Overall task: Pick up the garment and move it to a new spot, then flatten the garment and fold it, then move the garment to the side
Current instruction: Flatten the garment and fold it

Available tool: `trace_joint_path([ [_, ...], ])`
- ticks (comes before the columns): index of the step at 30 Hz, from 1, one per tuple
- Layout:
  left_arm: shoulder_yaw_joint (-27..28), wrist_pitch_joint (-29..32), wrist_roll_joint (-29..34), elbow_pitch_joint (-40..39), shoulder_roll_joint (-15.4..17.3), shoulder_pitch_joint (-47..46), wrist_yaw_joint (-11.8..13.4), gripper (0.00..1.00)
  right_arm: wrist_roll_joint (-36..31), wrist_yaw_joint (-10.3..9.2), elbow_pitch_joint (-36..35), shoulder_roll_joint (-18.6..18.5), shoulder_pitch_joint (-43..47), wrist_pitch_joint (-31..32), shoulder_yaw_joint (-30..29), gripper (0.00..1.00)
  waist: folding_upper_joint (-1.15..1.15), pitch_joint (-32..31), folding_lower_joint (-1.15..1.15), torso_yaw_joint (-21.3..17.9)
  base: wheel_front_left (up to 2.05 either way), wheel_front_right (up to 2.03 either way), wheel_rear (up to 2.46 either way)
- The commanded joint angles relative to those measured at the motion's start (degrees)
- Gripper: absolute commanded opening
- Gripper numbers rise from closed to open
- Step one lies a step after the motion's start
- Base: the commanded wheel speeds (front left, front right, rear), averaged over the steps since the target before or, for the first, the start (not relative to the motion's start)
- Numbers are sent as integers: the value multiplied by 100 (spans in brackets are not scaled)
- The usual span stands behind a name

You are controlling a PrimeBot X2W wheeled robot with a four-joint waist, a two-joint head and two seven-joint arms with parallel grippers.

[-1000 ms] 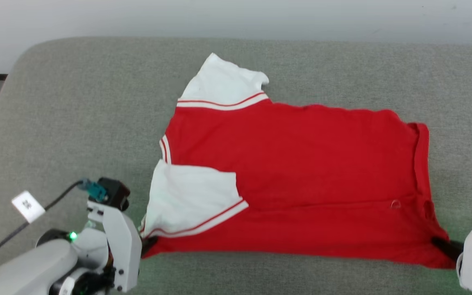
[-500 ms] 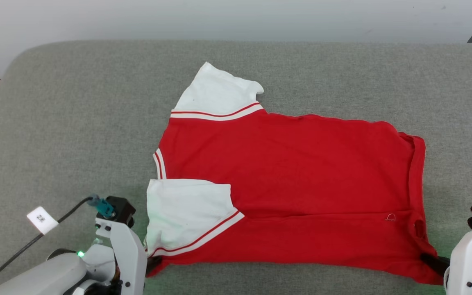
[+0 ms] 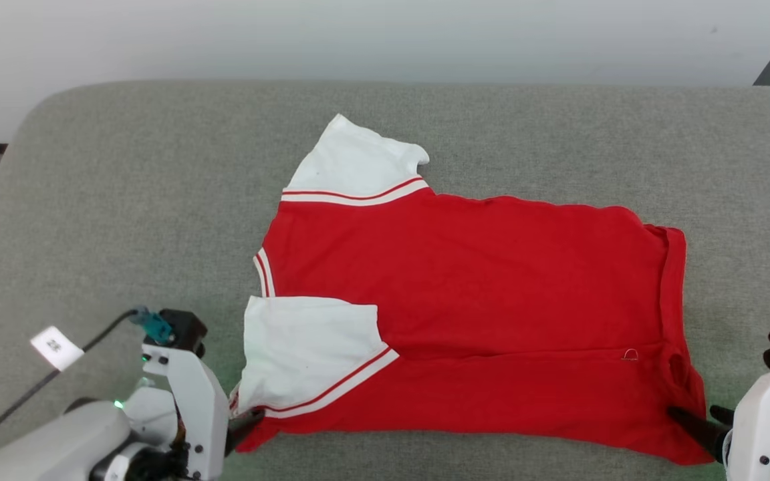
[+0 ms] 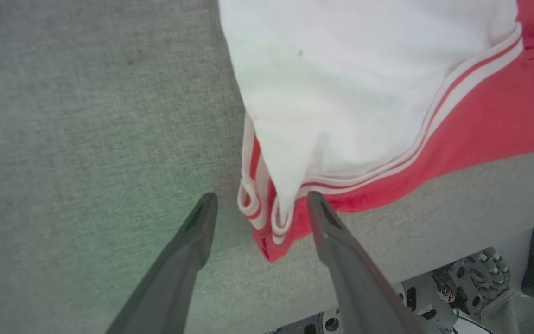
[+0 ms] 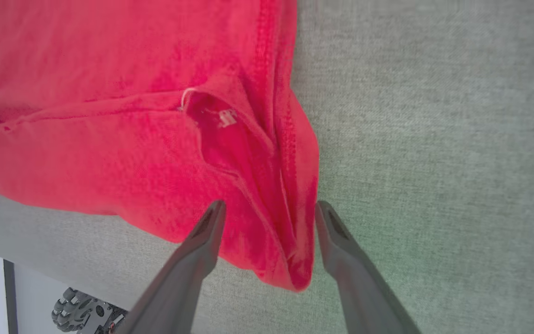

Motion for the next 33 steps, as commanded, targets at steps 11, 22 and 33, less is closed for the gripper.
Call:
trace_joint_path([
  [11,408,89,299,-646,540,-820,116,100,-51,-4,-728,37,-185,-865,-92,100,0,-31,0,-205,0,0,0],
  [22,912,-388,882,-17,348,-2031,-479,100,-571,-4,-1160,-27,-886,-3459,527,100,0,505,0,-794,0,0,0],
  [33,1119,-451,1204,1351,-141,-3158,-1101,100,-1086,-4,-1180,44,-1204,-5103,890,100,0,1295,0,-1301,0,0,0],
])
